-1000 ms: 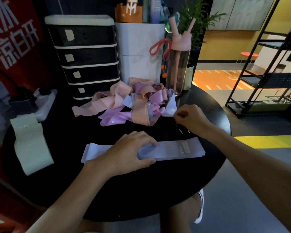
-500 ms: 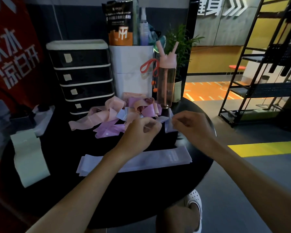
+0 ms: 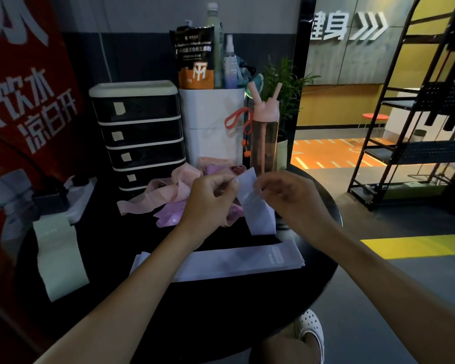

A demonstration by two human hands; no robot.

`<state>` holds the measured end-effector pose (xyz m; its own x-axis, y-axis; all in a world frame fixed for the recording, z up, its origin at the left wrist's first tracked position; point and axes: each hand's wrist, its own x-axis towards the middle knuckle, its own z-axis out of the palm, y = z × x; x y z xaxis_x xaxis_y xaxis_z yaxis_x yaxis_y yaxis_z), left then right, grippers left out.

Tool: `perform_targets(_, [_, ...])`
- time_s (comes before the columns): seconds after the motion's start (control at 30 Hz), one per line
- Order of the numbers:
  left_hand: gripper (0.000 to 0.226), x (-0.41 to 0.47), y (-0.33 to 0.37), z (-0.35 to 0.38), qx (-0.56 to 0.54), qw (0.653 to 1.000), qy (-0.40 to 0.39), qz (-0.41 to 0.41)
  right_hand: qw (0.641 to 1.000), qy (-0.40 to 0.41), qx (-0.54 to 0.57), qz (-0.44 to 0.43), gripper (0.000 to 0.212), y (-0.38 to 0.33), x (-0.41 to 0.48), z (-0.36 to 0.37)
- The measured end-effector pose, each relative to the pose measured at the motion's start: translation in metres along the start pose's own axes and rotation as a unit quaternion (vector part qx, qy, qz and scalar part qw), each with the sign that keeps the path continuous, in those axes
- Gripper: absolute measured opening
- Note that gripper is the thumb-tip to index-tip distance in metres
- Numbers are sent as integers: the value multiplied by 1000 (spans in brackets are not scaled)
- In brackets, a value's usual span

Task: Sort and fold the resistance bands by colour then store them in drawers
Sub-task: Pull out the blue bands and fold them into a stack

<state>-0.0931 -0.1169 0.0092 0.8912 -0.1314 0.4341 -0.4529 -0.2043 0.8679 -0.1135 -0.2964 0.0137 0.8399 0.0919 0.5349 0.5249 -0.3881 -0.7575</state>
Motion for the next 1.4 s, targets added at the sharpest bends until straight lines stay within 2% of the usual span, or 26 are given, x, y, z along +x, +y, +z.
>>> perform_targets(0.07, [19,5,3,-4,0,1000,3,9,1000,13,3,27,34,-7,8,0])
perform_targets(0.13, [16,10,7,-8,7,999,6,32,999,-14,-12,51,39,-13,16,0])
perform_targets(0.2, [12,13,10,-10,10,999,8,49,998,-29,-38,40,13,-18,24,1])
perform_targets(0.23, [10,15,11,-11,4,998,12,54,998,-21,-48,31,6,-21,27,2])
perform_targets(0.33, [13,15,11,-11,-27,999,3,42,999,12,-14,30,16,-28,37,6])
perform_targets(0.43, [13,13,-3,-9,-10,999,-52,9,997,40,48,52,13,-35,45,6])
perform_targets(0.57, [5,7,-19,-13,-27,997,-66,-32,989,64,115,63,7,-34,46,2])
perform_targets(0.67, [18,5,-21,-19,-26,995,-83,-45,981,97,148,79,3,-28,43,-3])
perform_targets(0.77, [21,5,-19,-26,-10,995,-88,-38,970,130,179,96,2,-23,39,-10])
perform_targets(0.87, [15,8,-14,-33,3,997,-73,-10,966,149,182,108,4,-19,36,-13])
perform_targets(1.03, [16,15,-10,-44,60,993,-97,34,960,164,185,129,2,-11,29,-15])
perform_targets(1.2, [5,10,-7,-61,23,989,-148,15,955,167,198,148,6,0,19,-17])
perform_targets(1.4, [13,1,-14,-79,12,979,-199,-41,954,148,199,167,8,11,3,-18])
